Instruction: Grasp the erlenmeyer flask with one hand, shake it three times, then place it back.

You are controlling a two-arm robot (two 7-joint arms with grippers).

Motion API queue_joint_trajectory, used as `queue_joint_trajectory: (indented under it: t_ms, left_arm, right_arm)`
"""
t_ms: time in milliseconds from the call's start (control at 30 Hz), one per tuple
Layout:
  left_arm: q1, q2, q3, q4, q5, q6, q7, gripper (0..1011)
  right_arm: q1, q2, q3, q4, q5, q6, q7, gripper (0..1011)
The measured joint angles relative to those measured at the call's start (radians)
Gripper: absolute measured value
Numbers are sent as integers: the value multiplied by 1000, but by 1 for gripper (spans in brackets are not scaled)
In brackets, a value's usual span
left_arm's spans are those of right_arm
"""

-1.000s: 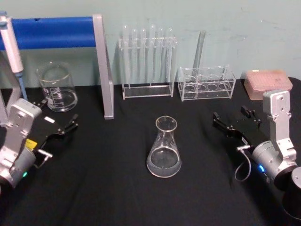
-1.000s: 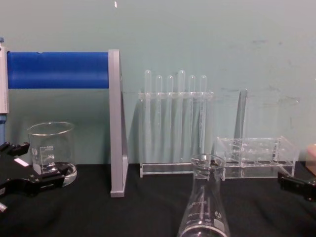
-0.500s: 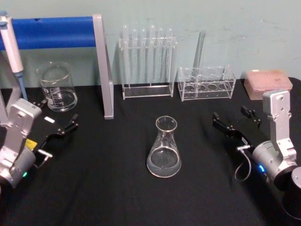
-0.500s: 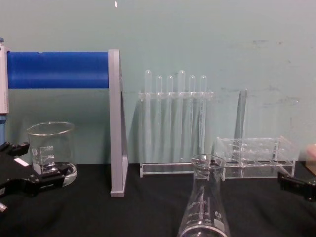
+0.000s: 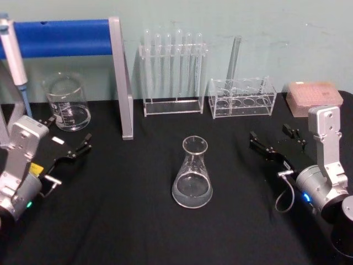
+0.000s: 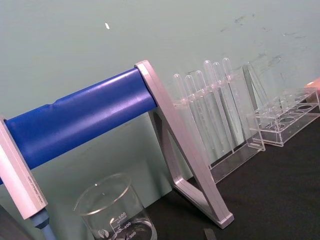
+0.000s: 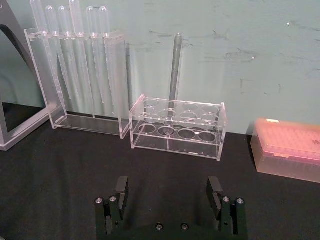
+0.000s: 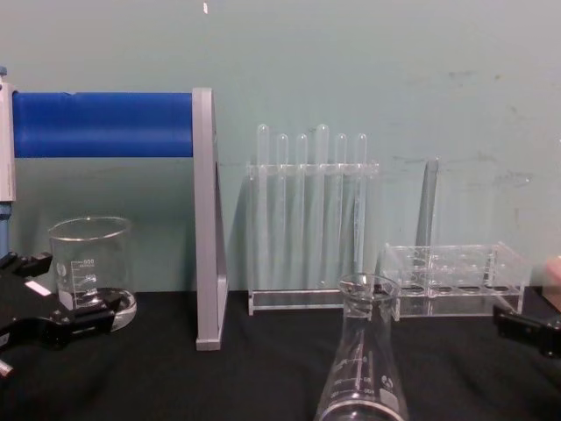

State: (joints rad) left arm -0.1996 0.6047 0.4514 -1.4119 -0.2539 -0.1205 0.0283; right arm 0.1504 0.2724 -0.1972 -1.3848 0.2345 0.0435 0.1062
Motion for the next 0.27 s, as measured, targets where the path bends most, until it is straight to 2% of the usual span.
queue_joint_trajectory:
  t_ms: [267]
  left_arm:
    - [0,0,0,0,0,0,0,1001]
  right_arm:
    - [0,0,0,0,0,0,0,1000]
